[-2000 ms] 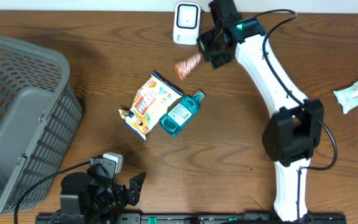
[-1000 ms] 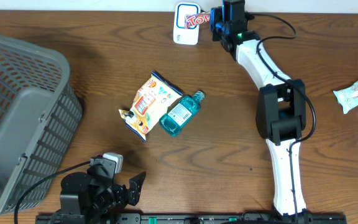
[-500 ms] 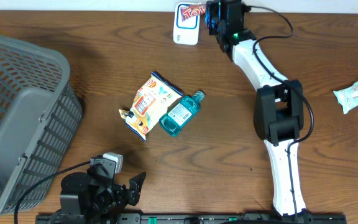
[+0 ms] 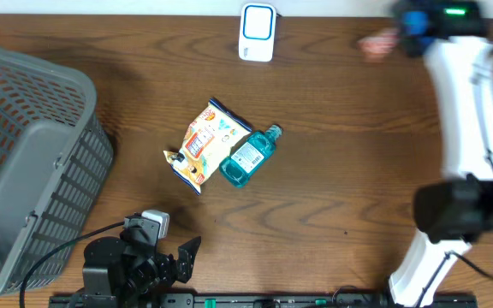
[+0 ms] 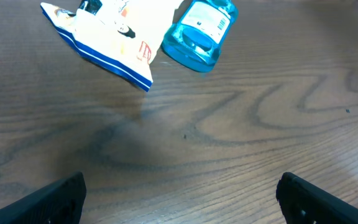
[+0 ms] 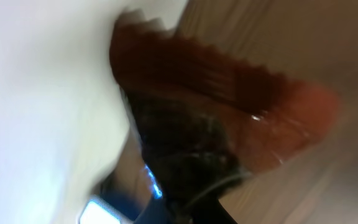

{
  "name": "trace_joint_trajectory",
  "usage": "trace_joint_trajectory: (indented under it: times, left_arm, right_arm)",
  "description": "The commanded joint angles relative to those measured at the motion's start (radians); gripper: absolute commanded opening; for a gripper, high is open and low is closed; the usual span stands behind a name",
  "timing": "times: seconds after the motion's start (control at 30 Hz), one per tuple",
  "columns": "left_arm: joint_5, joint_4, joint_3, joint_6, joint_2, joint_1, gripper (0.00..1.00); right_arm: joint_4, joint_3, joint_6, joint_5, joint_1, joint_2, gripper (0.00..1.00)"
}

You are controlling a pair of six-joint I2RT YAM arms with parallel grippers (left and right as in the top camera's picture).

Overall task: Scan the item barcode
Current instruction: 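Carry the chocolate bar to the table's right edge and release it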

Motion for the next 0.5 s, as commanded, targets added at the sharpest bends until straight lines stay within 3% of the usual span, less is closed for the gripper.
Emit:
trace_joint_trajectory:
  times: [0.0, 0.27, 0.47]
  left_arm:
    - [-0.005, -0.003, 0.009, 0.01, -0.003, 0.002, 0.98]
    - [-0.005, -0.002, 0.009, 0.01, -0.003, 0.002, 0.98]
    - [-0.005, -0.003, 0.009, 0.01, -0.003, 0.002, 0.98]
  right_arm:
    - [-0.166, -0.001, -0.096, 0.291, -0.138, -0.006, 0.01]
    - [-0.279, -0.096, -0.096, 0.373, -0.382, 0.101, 0.02]
    - [-0.279, -0.106, -0.157, 0.427, -0.473, 0.167, 0.14]
